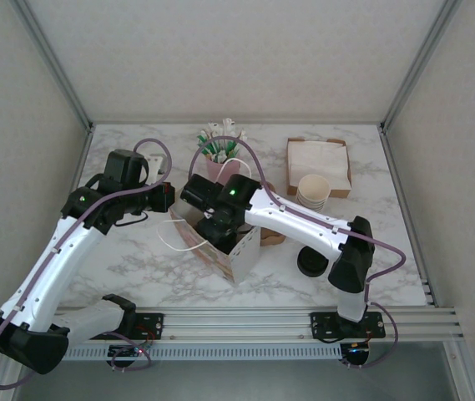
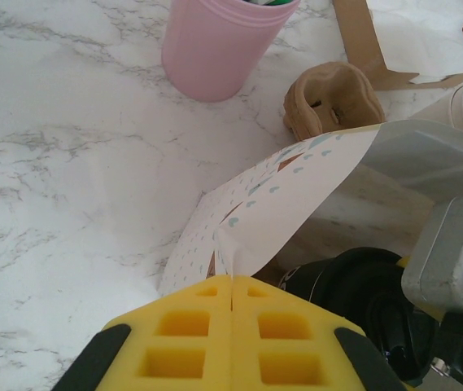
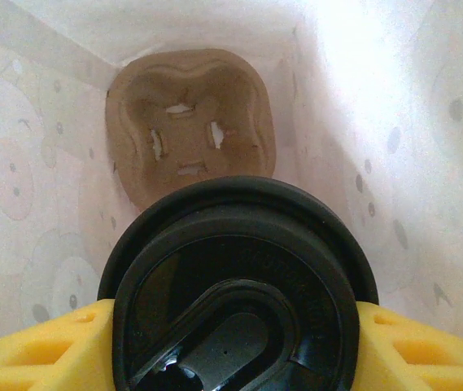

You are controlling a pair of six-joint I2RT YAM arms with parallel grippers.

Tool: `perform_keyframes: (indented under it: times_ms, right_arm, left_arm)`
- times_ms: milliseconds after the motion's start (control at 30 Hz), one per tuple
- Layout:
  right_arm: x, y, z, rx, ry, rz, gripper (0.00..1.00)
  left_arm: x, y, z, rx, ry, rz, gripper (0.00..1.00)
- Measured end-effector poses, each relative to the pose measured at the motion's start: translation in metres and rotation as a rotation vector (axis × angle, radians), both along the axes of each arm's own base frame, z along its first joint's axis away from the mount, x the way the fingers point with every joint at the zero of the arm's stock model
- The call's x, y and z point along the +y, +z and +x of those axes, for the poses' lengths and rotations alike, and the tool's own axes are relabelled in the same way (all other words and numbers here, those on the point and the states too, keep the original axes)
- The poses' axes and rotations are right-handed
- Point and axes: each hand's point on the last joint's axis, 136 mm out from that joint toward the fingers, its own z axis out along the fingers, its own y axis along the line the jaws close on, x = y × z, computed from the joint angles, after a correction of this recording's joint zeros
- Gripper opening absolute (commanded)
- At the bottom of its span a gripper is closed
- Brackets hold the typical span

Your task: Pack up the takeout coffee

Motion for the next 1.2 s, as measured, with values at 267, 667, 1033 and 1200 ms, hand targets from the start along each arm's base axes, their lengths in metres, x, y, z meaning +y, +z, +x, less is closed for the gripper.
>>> perform_keyframes:
  times_ms: [267,667,1033,1200]
  right_arm:
    - [0.001,-0.016,-0.003,0.014,0.005,-0.001,0.46]
    - [0.004,-0.016,-0.004,-0.005,0.015,0.005,0.45]
    - [-0.006,-0.004,0.0,-0.049,0.019,-0.08,0.45]
    - [-0.015,-0.011,-0.002,-0.052,0.021,-0.125,0.45]
  left_arm:
    - [0.0,0.0,0.0,0.001,0.0,0.001,0.02]
    - [-0.001,-0.002,0.001,0.005,-0.002,0.002,0.04]
    - [-0.001,-0.001,0.002,0.0,-0.002,0.0,0.06]
    - [-0.001,-0.001,0.002,0.0,-0.001,0.0,0.07]
